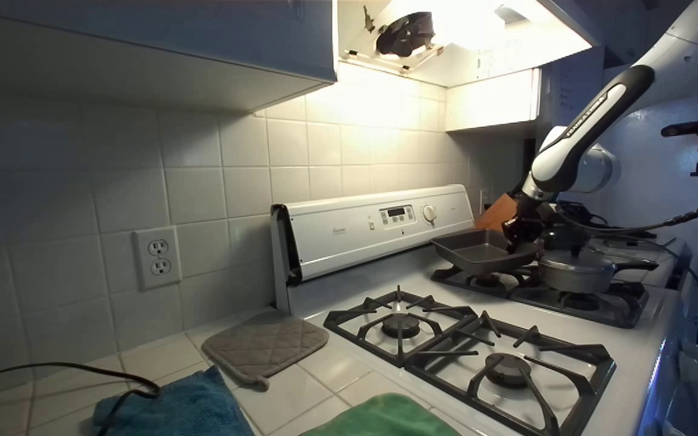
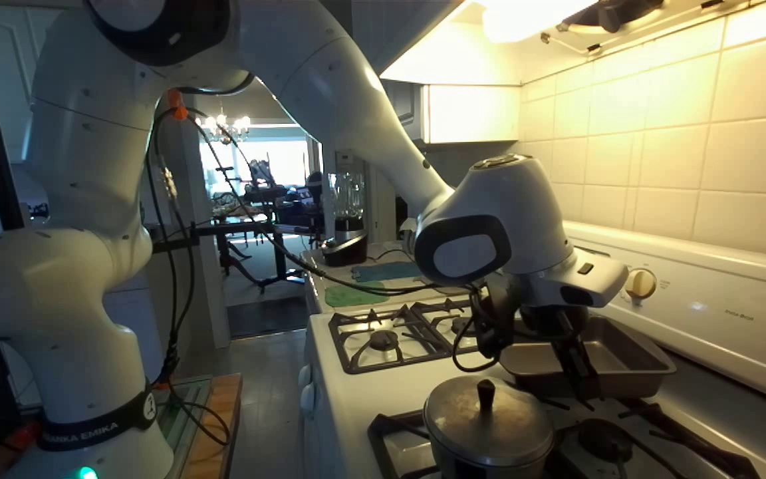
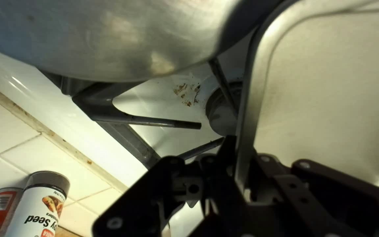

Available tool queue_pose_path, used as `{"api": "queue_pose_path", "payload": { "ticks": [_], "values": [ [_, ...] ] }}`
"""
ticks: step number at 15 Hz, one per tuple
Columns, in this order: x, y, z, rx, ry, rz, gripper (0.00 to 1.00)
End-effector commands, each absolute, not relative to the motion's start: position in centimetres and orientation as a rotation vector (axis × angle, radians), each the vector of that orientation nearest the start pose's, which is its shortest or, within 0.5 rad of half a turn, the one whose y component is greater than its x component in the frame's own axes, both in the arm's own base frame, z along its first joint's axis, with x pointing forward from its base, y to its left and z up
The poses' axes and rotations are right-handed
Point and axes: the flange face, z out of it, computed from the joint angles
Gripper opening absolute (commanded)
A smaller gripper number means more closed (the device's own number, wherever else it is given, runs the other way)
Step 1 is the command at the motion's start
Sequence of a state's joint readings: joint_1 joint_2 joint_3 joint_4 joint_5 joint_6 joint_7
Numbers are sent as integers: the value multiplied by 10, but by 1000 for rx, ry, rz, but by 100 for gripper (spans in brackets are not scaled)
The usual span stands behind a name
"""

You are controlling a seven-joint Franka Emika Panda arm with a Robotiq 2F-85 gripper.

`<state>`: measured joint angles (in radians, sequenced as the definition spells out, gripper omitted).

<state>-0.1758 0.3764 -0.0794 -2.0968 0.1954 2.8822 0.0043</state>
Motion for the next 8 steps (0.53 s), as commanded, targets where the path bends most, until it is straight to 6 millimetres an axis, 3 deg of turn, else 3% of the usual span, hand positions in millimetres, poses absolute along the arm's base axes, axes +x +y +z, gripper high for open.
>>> {"api": "queue_pose_path", "payload": {
  "ticks": [1,8],
  "values": [
    [613,-175,286,-3010,605,-681,2],
    [622,-195,280,-3044,510,-691,2]
  ]
}}
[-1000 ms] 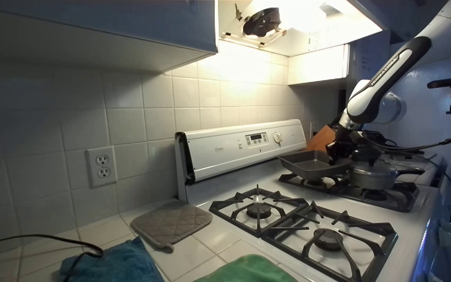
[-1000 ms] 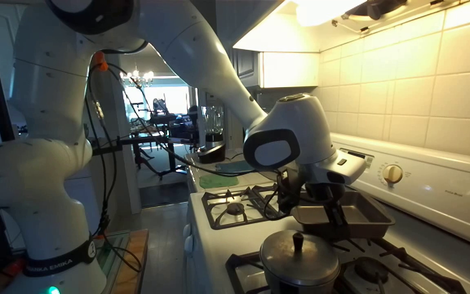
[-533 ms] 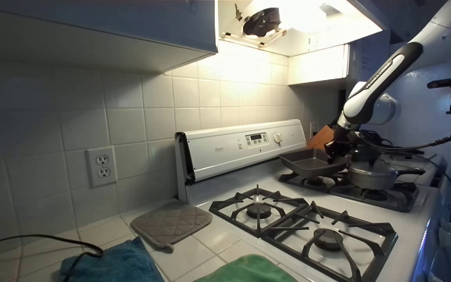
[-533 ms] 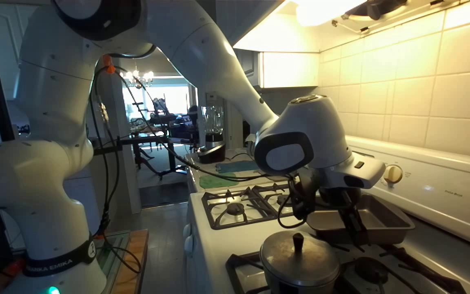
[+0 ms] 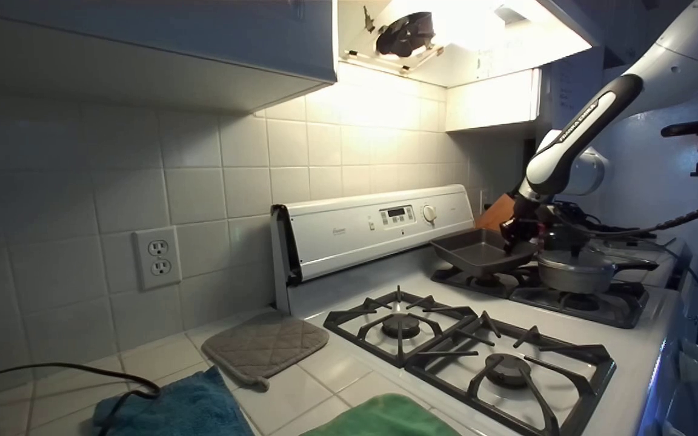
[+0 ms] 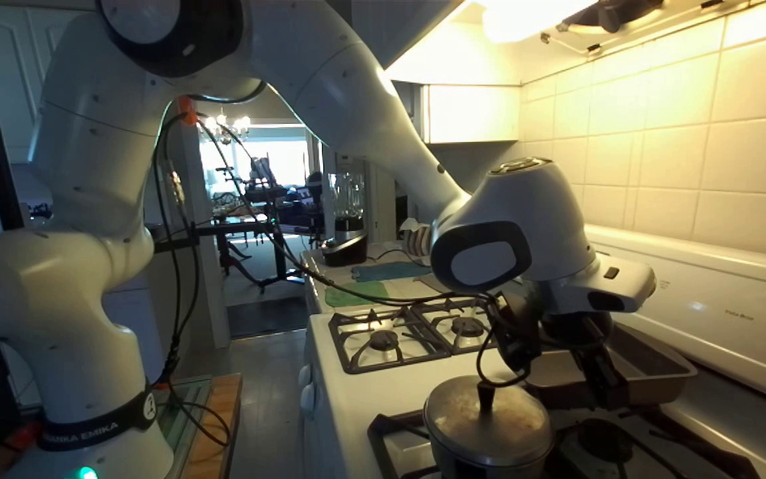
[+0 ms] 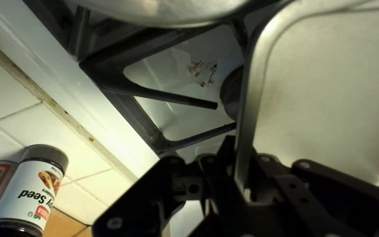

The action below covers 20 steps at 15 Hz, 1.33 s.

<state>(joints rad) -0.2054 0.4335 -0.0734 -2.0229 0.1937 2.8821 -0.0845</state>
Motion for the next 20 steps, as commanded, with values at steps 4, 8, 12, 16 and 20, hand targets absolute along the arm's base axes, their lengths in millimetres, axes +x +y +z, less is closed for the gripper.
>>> {"api": "queue_pose_path", "payload": {
  "ticks": [4,8,12,16,20],
  "values": [
    [624,-212,274,-3044,467,-689,2],
    [625,-231,267,-3041,425,-690,2],
    [628,-244,261,-3044,386,-686,2],
    [631,-251,252,-3051,354,-666,2],
    [635,-255,246,-3048,345,-658,2]
  ]
}}
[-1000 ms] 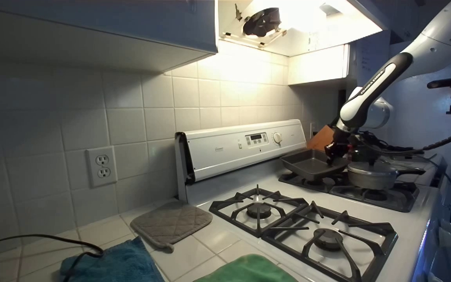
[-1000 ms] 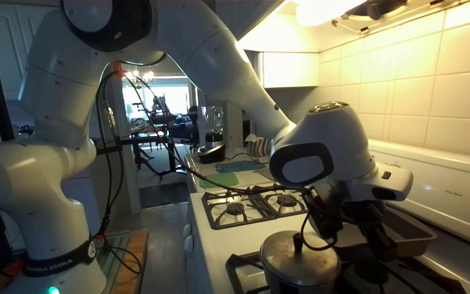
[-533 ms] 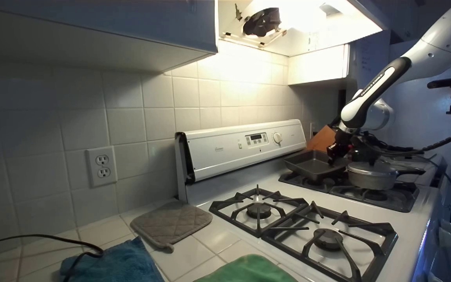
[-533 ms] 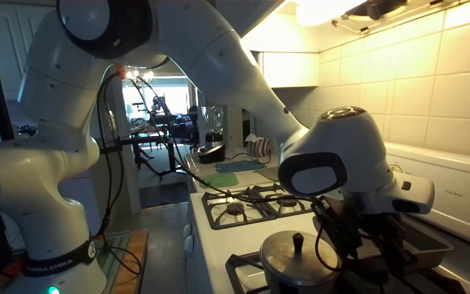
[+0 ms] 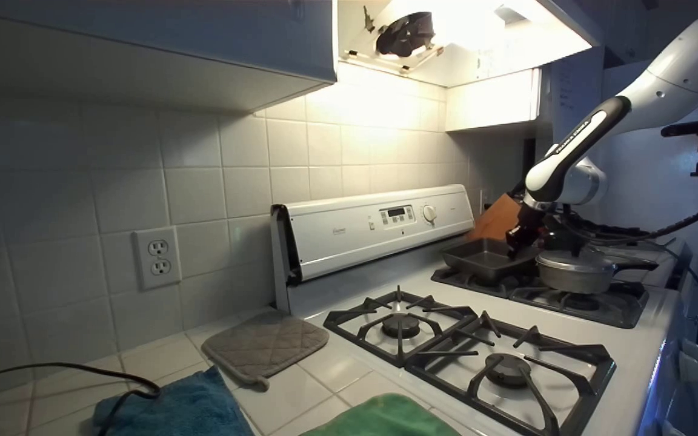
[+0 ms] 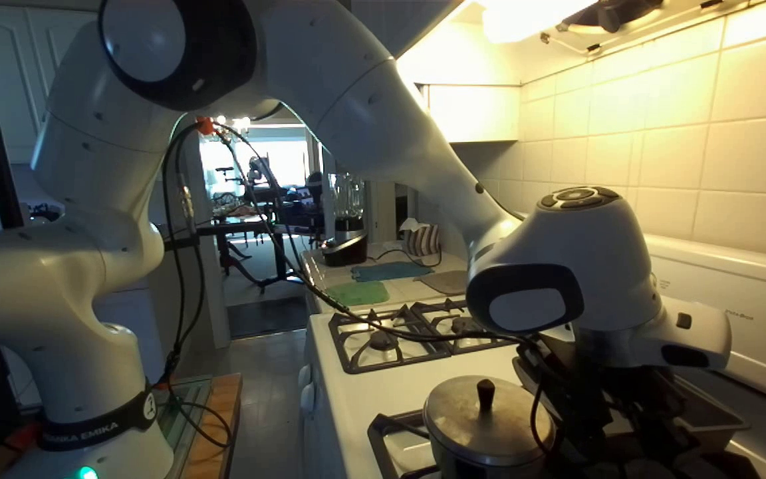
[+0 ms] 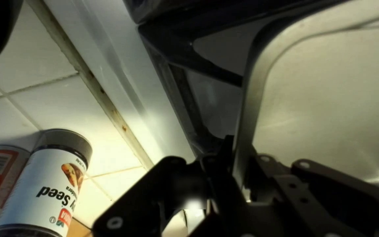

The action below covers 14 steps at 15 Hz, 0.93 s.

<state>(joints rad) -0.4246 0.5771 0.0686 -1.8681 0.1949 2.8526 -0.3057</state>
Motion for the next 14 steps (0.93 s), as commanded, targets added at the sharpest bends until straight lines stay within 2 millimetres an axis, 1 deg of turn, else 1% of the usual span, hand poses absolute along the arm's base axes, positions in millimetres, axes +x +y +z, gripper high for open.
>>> {"api": "queue_pose_path", "payload": {
  "ticks": [1,7,8,9,10,12,13,14],
  "values": [
    [636,-256,245,-3048,343,-658,2],
    [640,-256,237,-3052,338,-646,2],
    [640,-255,236,-3056,337,-644,11],
    [641,-255,236,-3056,335,-644,17],
    [641,-254,234,-3057,337,-640,26],
    [641,-254,231,-3059,338,-631,34],
    [641,-253,230,-3059,339,-630,37],
    [641,-253,231,-3059,340,-629,46]
  ]
}}
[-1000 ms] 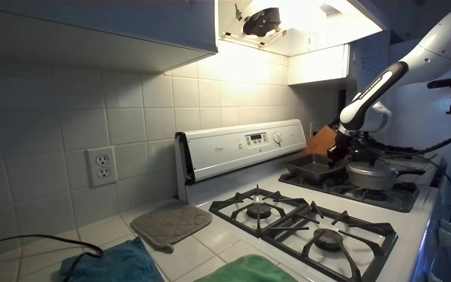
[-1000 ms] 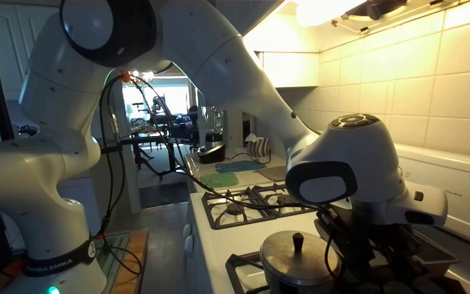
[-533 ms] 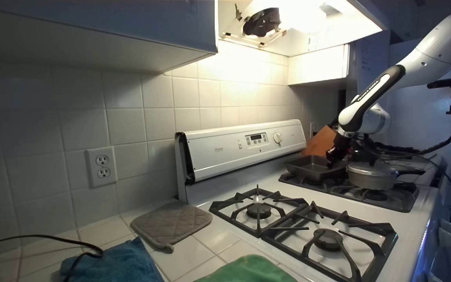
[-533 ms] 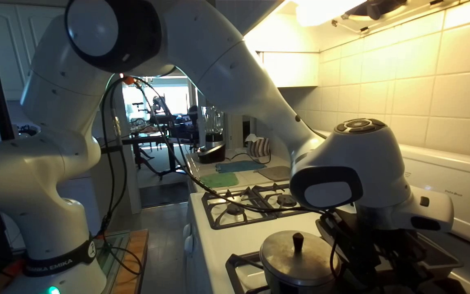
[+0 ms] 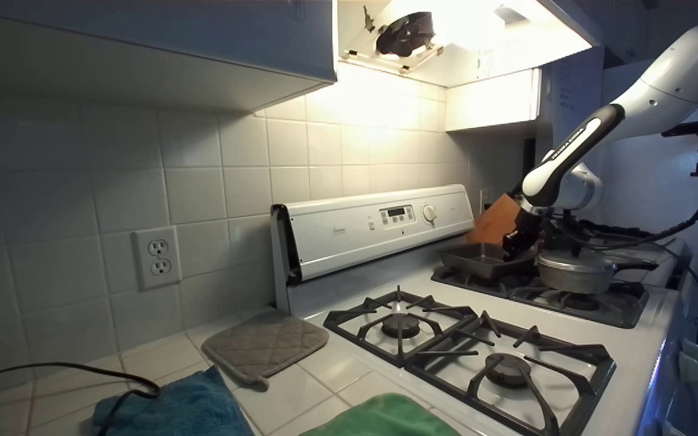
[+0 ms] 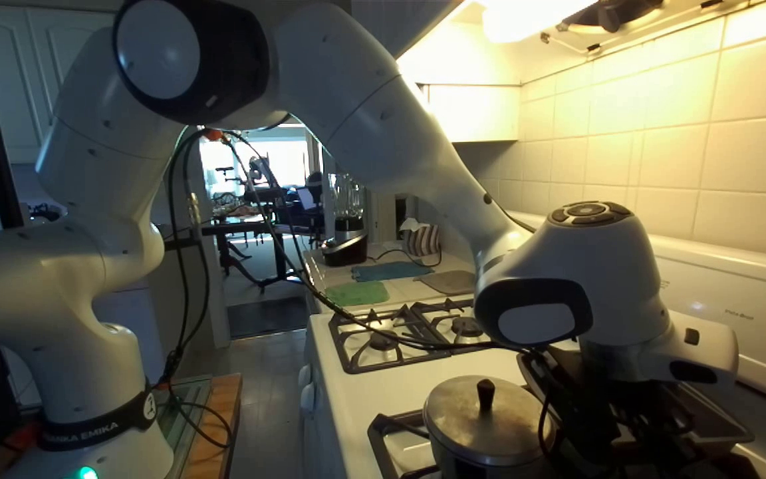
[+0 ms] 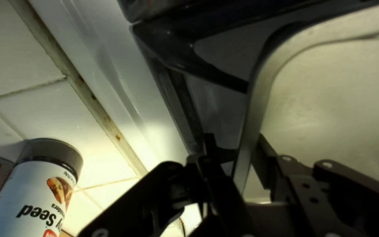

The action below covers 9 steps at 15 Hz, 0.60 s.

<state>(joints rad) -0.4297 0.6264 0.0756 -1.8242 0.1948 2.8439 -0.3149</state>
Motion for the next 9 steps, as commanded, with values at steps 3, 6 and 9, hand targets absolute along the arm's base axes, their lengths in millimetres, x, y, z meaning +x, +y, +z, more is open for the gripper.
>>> {"api": "queue_pose_path", "payload": {
  "ticks": [3,6,9],
  "values": [
    [640,-251,237,-3052,346,-646,77],
    [639,-246,253,-3042,369,-658,98],
    [633,-233,275,-3024,390,-659,100]
  ]
}}
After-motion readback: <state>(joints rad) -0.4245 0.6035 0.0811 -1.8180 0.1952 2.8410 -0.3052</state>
